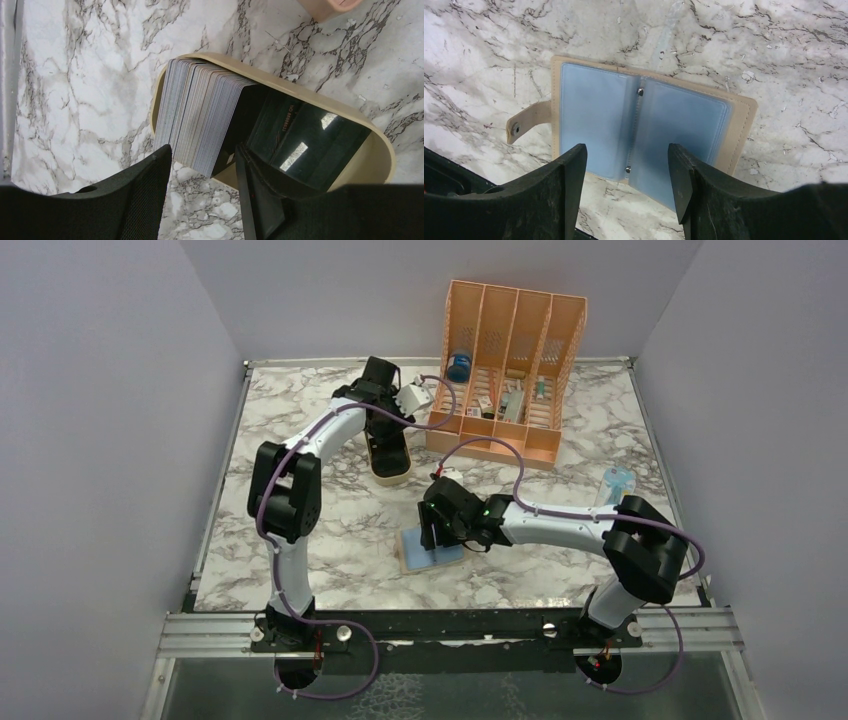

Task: Put the credit cards into the card holder
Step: Pick up the credit card from the storage box.

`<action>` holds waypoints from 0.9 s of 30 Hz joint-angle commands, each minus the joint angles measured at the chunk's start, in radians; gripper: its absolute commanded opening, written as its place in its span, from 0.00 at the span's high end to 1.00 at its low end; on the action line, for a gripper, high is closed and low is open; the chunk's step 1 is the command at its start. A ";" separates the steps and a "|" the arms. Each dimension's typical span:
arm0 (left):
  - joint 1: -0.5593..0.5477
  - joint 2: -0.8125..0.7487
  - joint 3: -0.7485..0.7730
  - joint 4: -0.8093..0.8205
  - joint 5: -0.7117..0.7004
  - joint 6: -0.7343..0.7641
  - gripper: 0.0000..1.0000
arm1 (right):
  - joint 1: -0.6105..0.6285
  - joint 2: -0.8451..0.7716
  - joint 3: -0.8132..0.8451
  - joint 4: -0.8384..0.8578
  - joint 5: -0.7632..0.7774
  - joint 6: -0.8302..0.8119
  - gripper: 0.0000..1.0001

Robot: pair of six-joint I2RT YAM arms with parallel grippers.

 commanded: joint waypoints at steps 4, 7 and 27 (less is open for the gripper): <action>-0.005 0.031 0.002 0.042 0.022 0.057 0.48 | 0.005 -0.028 0.015 -0.021 0.026 0.003 0.39; -0.008 0.031 -0.015 0.051 0.025 0.073 0.48 | 0.006 -0.036 0.014 -0.018 0.028 0.002 0.39; -0.027 0.061 -0.049 0.110 -0.057 0.115 0.58 | 0.005 -0.081 -0.007 -0.029 0.067 0.000 0.39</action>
